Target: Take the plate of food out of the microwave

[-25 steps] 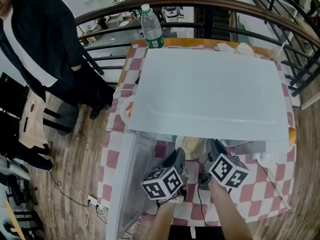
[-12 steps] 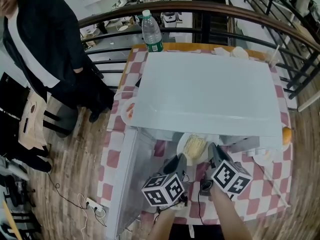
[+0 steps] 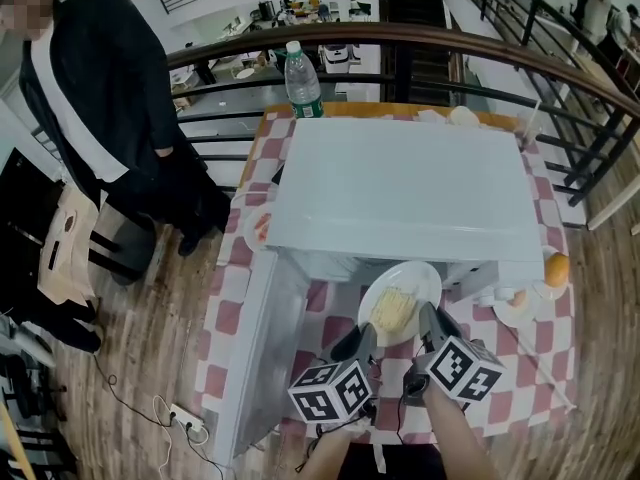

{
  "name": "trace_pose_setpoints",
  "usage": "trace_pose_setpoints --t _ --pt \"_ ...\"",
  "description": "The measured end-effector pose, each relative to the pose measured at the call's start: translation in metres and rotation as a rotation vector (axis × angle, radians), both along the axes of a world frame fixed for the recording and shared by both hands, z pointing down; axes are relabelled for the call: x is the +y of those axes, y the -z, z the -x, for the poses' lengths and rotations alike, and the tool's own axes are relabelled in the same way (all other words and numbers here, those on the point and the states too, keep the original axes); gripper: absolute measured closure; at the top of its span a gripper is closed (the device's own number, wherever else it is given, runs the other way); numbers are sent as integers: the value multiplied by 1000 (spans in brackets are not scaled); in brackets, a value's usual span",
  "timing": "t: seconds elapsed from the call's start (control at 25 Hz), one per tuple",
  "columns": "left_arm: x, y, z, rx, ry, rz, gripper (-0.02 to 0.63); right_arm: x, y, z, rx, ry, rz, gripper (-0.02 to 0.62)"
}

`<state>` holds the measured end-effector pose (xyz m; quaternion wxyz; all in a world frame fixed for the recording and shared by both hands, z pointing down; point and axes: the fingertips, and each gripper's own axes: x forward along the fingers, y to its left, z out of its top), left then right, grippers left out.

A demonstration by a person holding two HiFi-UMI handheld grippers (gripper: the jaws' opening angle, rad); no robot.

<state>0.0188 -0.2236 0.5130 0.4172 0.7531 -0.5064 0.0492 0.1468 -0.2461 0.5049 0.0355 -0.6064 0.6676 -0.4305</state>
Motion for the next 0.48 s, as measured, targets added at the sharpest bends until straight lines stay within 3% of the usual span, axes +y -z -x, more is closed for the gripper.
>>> trace_pose_setpoints --t 0.48 --pt "46 12 2 -17 2 51 525 42 5 2 -7 19 34 540"
